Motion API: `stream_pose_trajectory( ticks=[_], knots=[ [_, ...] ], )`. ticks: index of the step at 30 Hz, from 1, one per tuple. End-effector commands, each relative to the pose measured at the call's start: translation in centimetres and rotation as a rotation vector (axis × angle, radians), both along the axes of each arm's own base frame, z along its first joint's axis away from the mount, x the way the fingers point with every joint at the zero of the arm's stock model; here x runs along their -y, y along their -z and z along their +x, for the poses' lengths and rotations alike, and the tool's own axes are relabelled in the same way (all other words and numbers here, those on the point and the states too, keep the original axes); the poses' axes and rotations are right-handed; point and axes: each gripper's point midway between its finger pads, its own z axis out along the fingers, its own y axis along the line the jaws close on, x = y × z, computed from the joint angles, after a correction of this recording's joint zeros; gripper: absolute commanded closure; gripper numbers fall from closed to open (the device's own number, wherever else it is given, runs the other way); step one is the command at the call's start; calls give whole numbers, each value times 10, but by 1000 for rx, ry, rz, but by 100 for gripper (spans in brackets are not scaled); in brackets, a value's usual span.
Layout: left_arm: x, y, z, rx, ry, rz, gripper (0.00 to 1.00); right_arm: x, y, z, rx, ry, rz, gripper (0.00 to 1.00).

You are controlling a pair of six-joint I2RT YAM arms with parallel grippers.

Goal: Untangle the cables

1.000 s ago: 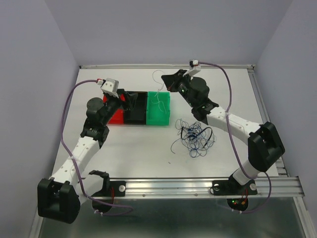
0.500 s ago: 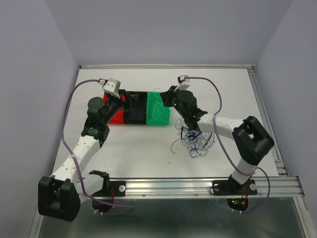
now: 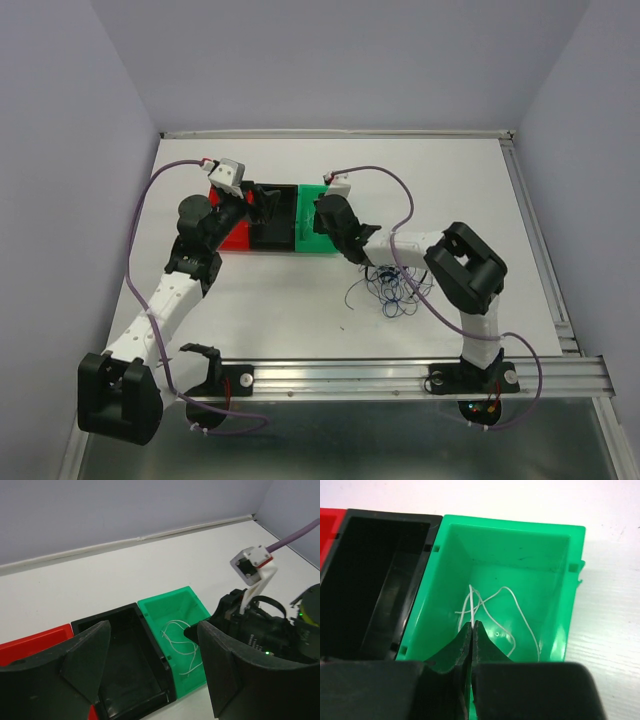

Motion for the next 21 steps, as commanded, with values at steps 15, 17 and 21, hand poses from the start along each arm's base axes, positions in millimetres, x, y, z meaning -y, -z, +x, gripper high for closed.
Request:
stream_pose_trajectory(
  ticks=[15,17,21],
  knots=[
    [6,-20,0,85,44,15,19,14,-77,1,67,63,-10,46],
    [8,-20,-2,87,54,18,18,18,-89,-9,60,41,3,39],
    [19,-18,-8,95,123,36,16,30,-101,-31,25,11,25,39]
  ],
)
